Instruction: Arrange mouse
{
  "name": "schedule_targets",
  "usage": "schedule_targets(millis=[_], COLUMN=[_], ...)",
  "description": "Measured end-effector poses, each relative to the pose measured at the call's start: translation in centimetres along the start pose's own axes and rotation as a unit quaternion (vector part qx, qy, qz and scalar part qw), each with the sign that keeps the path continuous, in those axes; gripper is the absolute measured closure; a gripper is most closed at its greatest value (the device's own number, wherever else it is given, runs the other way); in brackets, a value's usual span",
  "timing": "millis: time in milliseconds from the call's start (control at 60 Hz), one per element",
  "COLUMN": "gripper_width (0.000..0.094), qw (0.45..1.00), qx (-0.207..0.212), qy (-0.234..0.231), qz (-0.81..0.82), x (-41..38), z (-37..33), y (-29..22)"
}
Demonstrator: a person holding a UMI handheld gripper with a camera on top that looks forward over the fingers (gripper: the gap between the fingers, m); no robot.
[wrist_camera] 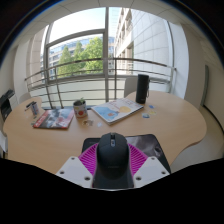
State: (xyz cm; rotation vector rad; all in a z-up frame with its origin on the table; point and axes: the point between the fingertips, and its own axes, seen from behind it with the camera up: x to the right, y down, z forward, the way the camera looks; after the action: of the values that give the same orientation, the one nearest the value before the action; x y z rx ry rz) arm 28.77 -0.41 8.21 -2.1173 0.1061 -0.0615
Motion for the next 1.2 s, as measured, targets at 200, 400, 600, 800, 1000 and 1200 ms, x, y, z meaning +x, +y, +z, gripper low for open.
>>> schedule_targets(millis=[200, 400, 600, 800, 1000, 1200], gripper_width=[0.0478, 0.0073, 0.0090, 0.0092, 0.0090, 0.0092], qw=[0.998, 0.998, 0.999, 0.999, 0.999, 0.999], qx=[-0.067, -0.060, -0.031, 0.003, 0.010, 0.014], qy=[-0.021, -0.032, -0.003, 0.024, 0.037, 0.037], qz=[-0.003, -0.013, -0.019, -0.029, -0.026, -0.027], x=[2.7, 2.5, 3.1, 2.7, 1.7, 1.1], z=[4.8, 3.7, -4.7, -17.0, -27.3, -32.4], y=[7.2, 6.3, 2.6, 1.2, 3.1, 5.1])
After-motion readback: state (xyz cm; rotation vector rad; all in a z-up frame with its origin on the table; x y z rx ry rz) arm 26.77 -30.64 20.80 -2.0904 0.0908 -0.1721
